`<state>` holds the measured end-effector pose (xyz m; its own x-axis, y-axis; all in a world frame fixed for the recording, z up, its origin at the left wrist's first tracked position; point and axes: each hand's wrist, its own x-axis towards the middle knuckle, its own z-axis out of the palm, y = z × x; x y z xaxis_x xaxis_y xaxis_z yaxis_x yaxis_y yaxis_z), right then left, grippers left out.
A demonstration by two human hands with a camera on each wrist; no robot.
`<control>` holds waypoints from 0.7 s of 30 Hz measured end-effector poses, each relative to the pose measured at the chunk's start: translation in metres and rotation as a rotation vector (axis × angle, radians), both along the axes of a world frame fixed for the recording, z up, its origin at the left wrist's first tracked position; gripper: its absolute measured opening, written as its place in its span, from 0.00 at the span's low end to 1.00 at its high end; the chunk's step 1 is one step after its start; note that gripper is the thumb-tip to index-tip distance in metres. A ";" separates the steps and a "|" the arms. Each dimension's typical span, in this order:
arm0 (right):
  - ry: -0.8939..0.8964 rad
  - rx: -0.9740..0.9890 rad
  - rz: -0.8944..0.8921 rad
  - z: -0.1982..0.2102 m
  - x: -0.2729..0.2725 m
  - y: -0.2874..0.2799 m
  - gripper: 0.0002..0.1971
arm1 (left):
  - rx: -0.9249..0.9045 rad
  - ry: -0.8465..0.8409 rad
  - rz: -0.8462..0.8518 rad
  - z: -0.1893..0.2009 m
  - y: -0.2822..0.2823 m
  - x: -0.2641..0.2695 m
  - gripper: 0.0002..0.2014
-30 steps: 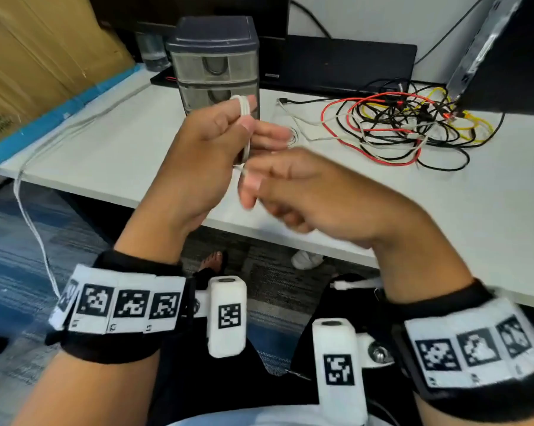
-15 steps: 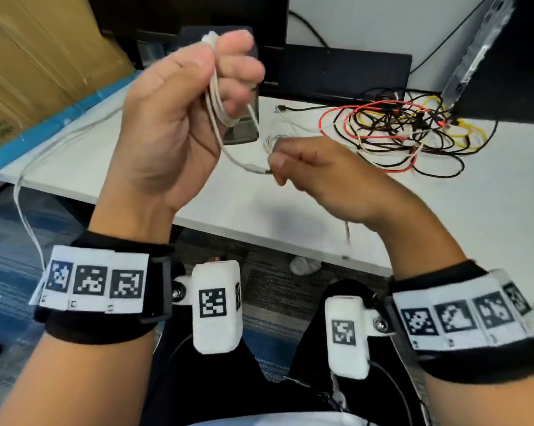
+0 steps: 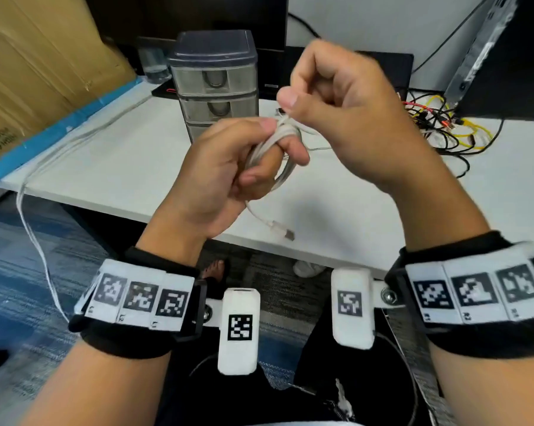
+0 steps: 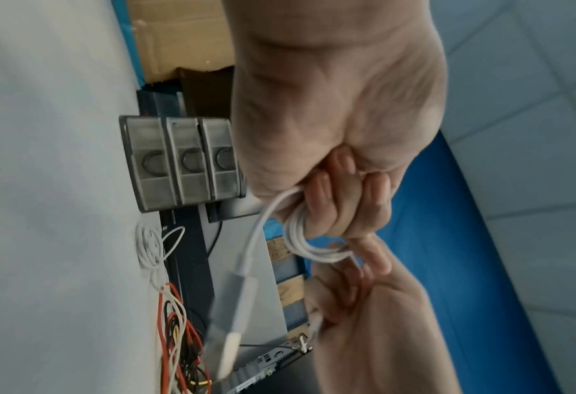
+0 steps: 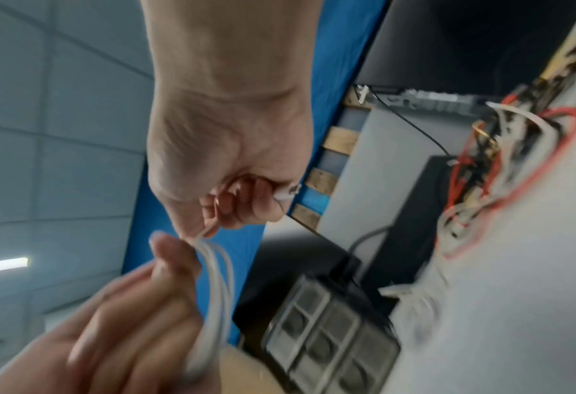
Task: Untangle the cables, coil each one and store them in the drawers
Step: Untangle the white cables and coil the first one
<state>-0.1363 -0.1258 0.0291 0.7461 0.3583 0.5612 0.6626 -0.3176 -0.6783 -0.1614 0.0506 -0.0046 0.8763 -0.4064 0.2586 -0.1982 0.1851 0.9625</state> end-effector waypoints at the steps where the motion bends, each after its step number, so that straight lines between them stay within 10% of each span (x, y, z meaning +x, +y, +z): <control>1: 0.014 0.029 0.022 -0.006 0.001 0.004 0.11 | -0.046 -0.005 0.025 0.000 0.000 0.001 0.21; 11: 0.030 -0.217 -0.238 -0.050 0.001 0.027 0.18 | -0.101 0.146 0.437 -0.011 0.001 0.016 0.09; 21: 0.010 -0.235 -0.212 -0.069 0.007 0.026 0.18 | -0.024 0.361 0.314 -0.014 0.017 0.019 0.09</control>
<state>-0.1290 -0.1002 -0.0396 0.8233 0.3130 0.4735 0.5583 -0.5969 -0.5762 -0.1424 0.0676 -0.0189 0.9913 -0.1056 -0.0790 0.0983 0.1930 0.9763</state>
